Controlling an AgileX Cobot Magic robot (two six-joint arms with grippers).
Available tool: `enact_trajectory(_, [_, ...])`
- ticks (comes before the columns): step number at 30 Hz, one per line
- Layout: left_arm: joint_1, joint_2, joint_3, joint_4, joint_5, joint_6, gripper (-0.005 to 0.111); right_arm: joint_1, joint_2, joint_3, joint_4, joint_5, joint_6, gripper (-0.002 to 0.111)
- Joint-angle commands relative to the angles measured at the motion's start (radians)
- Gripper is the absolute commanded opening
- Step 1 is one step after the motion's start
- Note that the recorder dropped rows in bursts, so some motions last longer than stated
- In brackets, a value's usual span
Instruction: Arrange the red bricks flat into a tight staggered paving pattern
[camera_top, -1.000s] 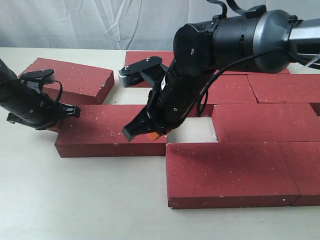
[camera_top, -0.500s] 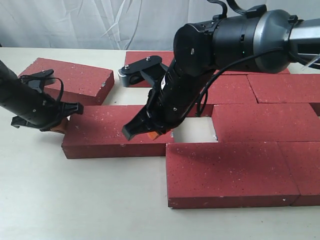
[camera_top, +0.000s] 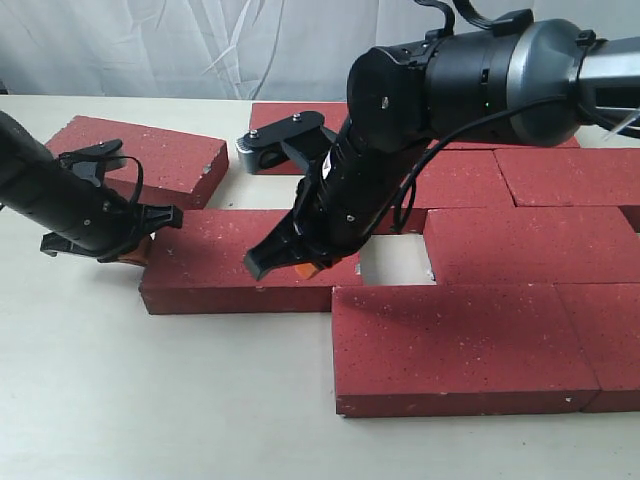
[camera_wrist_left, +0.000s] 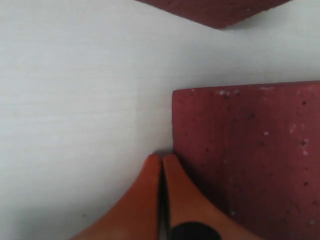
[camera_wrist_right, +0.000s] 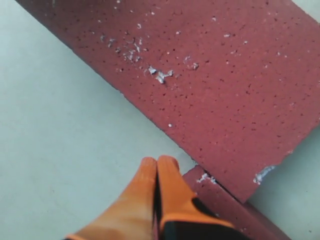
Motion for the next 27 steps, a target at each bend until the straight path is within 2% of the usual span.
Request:
enact_trajectory(1, [-0.036, 0.041, 0.002, -0.029, 0.0, 0.001, 0.0, -0.002, -0.009, -0.003, -0.006, -0.007, 0.002, -0.001])
enact_trajectory(14, [-0.127, 0.041, 0.001, -0.075, 0.004, 0.001, 0.0, -0.002, -0.009, -0.003, -0.004, -0.009, 0.004, -0.001])
enact_trajectory(21, [-0.137, 0.041, 0.001, -0.139, 0.015, 0.011, 0.0, -0.002, -0.009, -0.003, -0.004, -0.011, 0.011, -0.001])
enact_trajectory(27, [-0.137, 0.041, 0.001, -0.239, 0.037, 0.101, 0.0, -0.002, -0.009, -0.003, -0.004, -0.011, 0.011, -0.001])
